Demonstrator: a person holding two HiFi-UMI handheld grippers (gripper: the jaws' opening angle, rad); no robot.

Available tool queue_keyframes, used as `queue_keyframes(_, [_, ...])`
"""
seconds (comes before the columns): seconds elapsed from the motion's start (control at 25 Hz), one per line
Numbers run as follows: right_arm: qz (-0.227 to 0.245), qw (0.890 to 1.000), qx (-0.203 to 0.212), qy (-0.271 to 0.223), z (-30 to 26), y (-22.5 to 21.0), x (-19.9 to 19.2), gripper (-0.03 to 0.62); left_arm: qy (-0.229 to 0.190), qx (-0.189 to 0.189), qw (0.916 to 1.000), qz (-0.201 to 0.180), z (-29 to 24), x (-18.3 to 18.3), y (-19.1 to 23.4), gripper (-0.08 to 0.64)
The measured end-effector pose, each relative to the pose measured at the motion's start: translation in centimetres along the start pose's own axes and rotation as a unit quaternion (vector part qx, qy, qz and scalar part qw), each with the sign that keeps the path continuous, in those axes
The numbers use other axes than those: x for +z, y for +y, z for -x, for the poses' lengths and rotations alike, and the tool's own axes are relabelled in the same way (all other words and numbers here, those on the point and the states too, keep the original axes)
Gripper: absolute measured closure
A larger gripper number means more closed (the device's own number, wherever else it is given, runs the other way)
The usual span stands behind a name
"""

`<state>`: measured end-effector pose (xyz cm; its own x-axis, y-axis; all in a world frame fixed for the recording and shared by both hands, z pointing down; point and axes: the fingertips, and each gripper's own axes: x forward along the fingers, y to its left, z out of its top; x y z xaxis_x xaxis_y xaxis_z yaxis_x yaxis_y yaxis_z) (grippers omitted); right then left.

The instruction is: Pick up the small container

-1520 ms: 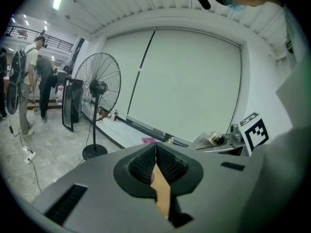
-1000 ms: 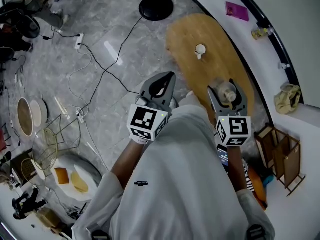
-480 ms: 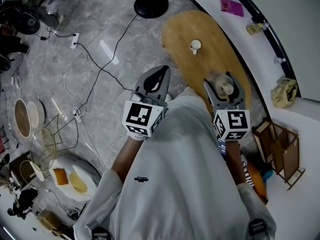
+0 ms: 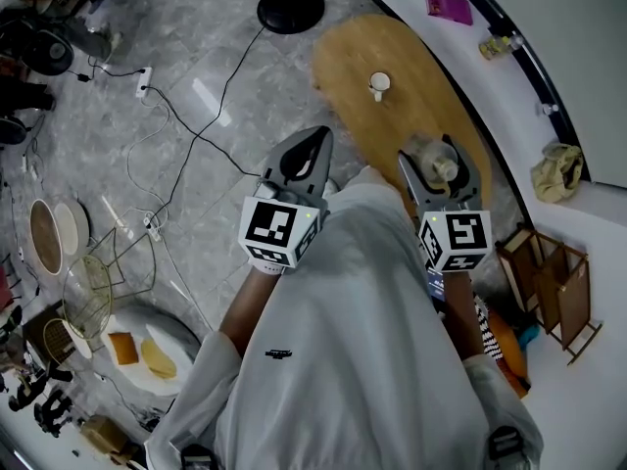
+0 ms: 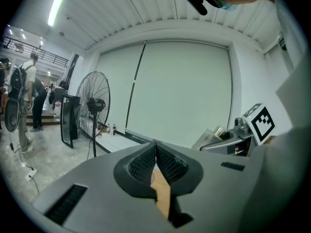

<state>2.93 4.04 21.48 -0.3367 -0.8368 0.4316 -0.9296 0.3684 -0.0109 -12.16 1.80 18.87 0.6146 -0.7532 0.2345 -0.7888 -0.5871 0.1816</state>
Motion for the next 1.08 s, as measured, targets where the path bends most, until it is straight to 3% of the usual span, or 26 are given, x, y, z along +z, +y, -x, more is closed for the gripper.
queue_keyframes(0.76, [0.016,0.999,0.031,-0.011,1.0,0.9,1.9,0.253,0.001,-0.015,0.9998,0.011,0.3,0.2,-0.2,0.54])
queue_keyframes(1.08, [0.009,1.0,0.023,-0.017,1.3,0.4,1.9,0.253,-0.001,-0.015,0.9998,0.011,0.3,0.3,0.0,0.54])
